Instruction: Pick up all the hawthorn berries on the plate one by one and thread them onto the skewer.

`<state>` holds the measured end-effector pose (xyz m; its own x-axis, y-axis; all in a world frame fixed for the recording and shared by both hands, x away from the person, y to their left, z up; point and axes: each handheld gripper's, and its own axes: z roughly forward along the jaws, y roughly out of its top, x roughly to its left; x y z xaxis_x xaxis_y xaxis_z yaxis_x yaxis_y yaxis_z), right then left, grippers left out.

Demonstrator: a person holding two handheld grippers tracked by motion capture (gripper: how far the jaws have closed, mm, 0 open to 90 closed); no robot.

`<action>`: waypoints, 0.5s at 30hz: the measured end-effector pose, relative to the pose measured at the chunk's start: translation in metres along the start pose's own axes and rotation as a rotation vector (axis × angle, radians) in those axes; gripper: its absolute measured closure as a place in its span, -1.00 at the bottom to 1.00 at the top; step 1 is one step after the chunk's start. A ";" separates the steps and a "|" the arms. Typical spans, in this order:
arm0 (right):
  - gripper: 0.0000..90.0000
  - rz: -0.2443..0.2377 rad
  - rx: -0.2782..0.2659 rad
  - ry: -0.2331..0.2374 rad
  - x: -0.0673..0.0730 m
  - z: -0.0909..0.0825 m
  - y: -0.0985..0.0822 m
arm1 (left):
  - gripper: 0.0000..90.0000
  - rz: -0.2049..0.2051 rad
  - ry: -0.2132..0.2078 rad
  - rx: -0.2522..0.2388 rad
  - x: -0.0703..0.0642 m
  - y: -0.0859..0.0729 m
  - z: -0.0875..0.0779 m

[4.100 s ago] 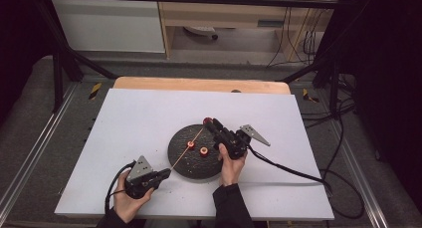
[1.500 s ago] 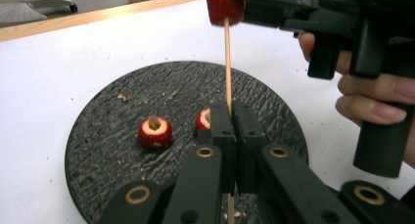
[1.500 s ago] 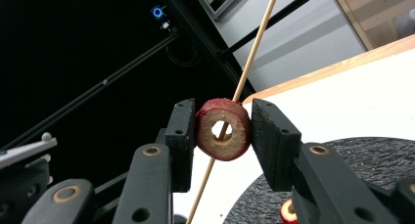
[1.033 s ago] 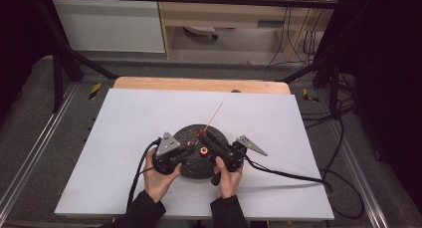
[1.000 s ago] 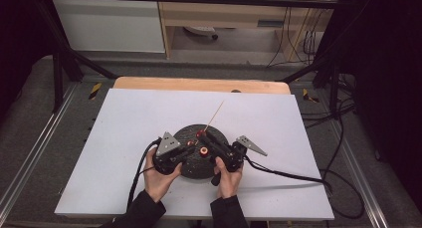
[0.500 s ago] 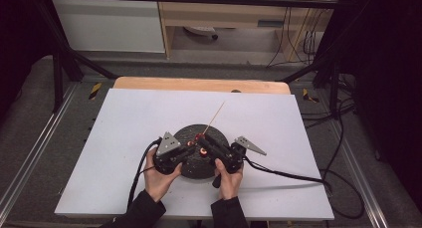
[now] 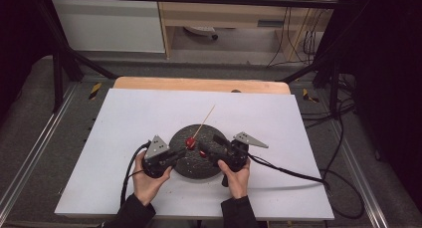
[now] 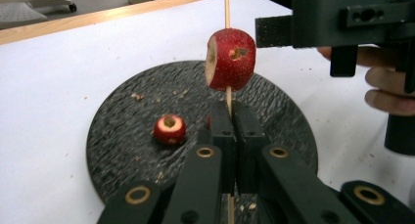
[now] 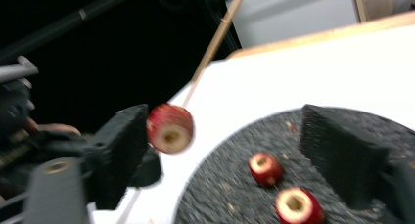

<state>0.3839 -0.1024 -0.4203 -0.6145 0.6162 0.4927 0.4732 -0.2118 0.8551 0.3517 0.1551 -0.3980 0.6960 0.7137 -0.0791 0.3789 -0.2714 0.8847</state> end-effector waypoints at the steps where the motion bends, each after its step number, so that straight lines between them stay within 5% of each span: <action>1: -0.71 -0.006 0.026 -0.006 -0.001 0.000 0.000 | 0.96 -0.004 0.001 0.003 0.001 -0.001 -0.001; 15: -0.90 -0.141 0.309 -0.094 -0.015 0.002 0.004 | 0.96 -0.020 0.007 0.040 0.021 -0.026 -0.025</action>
<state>0.3963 -0.1111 -0.4243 -0.6331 0.6934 0.3441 0.5654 0.1106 0.8173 0.3411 0.1939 -0.4114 0.6835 0.7240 -0.0932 0.4170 -0.2824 0.8639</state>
